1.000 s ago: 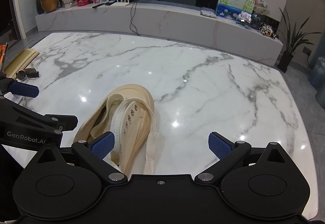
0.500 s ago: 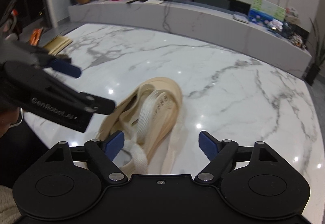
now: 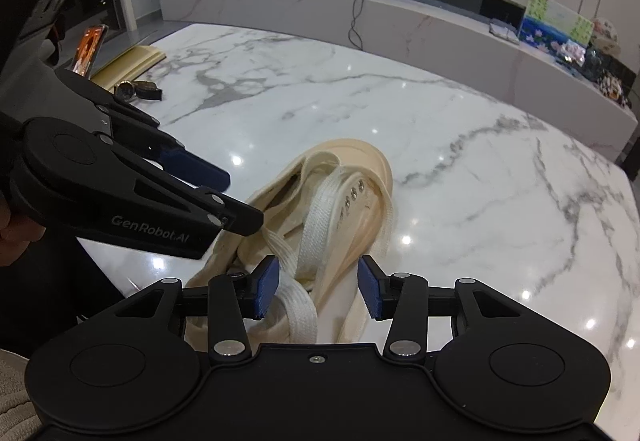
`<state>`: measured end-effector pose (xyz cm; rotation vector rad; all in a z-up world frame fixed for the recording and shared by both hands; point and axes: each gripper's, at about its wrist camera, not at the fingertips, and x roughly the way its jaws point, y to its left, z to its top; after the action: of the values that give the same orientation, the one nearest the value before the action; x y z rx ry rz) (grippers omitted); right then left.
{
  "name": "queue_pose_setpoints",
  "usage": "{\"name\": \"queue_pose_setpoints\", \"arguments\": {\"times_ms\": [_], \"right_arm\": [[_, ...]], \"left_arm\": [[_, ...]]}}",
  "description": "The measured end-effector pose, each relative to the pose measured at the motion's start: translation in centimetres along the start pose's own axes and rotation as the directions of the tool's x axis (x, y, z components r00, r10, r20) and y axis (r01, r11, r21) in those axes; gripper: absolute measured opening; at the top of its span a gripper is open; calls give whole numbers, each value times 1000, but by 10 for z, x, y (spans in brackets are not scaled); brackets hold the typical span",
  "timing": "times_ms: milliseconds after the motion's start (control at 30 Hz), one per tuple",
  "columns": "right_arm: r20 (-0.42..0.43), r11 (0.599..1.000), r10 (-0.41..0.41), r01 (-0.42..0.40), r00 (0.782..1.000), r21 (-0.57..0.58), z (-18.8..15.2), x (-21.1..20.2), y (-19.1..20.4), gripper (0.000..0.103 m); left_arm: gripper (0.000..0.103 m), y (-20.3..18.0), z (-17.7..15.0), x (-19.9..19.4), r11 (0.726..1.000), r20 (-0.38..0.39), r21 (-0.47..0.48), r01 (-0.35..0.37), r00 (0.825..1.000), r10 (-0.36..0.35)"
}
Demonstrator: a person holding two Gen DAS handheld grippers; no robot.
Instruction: Lace up shoes with both hands
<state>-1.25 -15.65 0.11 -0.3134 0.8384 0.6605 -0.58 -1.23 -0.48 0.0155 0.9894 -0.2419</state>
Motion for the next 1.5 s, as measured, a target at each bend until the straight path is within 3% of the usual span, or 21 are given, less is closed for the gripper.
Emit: {"name": "queue_pose_setpoints", "arguments": {"times_ms": [200, 467, 767, 1100, 1267, 1467, 1500], "right_arm": [[17, 998, 7, -5, 1000, -69, 10, -1, 1, 42], [24, 998, -25, 26, 999, -58, 13, -7, -11, 39], [31, 997, -60, 61, 998, -46, 16, -13, -26, 8], [38, 994, -99, 101, 994, -31, 19, -20, -42, 0], [9, 974, -223, 224, 975, -24, 31, -1, -47, 0], [-60, 927, -374, 374, 925, -25, 21, 9, -71, 0], [-62, 929, -371, 370, 927, -31, 21, 10, -74, 0]], "left_arm": [[33, 9, -2, -4, 1000, 2, -24, 3, 1000, -3], [36, 21, -1, -1, 999, -2, -52, 12, 1000, -12], [38, 24, 3, 4, 999, -5, -50, 16, 1000, -17], [38, 24, 3, 5, 999, -6, -44, 13, 1000, -13], [38, 23, 3, 6, 999, -5, -40, 10, 1000, -10], [39, 24, 3, 6, 999, -4, -43, 9, 1000, -9], [39, 24, 3, 6, 999, -4, -43, 9, 1000, -9]]}}
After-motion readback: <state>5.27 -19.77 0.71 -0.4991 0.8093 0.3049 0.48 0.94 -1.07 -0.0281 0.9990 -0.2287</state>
